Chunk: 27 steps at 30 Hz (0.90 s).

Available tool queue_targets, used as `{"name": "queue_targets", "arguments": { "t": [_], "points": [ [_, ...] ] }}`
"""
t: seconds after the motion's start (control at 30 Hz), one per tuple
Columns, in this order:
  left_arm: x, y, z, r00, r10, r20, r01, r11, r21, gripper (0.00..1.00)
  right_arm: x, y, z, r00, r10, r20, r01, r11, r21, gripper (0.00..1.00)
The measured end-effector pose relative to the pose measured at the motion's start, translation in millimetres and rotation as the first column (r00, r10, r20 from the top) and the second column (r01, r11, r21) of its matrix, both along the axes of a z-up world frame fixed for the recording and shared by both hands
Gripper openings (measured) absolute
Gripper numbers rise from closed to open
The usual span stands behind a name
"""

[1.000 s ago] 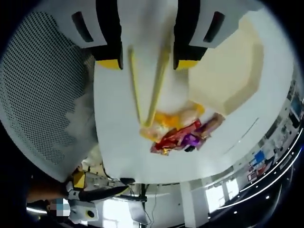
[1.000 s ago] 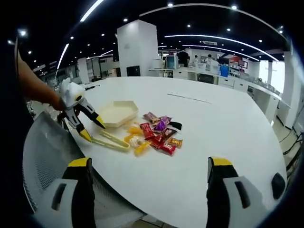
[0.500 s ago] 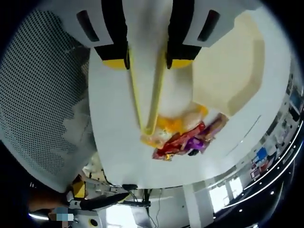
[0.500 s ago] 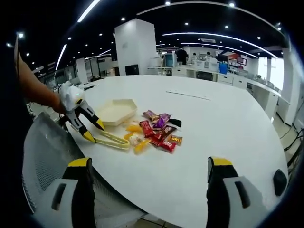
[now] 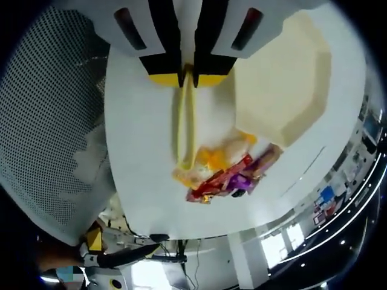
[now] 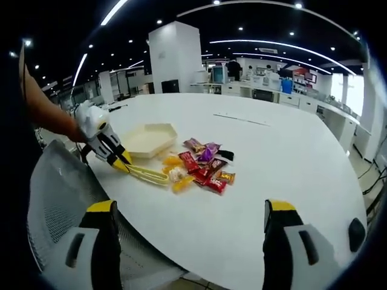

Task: Place the target food into the container with the food tongs after gripping and lifting it, then release it inside without dropping or visibly crushing the food.

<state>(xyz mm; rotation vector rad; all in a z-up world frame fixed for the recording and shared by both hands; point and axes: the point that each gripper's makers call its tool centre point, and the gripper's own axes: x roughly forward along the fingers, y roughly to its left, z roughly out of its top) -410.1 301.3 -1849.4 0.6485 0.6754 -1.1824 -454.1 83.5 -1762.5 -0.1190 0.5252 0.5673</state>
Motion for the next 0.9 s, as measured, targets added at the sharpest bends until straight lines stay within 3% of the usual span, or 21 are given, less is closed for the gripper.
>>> {"name": "queue_targets", "arguments": {
  "t": [0.33, 0.9],
  "points": [
    [-7.6, 0.1, 16.1, 1.000, 0.008, -0.026, -0.009, 0.999, -0.040, 0.01, -0.6, 2.7, 0.8, 1.000, 0.011, 0.000, -0.011, 1.000, 0.009, 0.99],
    [-8.3, -11.4, 80.3, 0.998, 0.037, -0.053, -0.047, 0.978, -0.204, 0.00, 5.5, 4.3, 14.4, 0.999, 0.041, 0.016, -0.041, 0.999, 0.018, 0.99]
  ]
}}
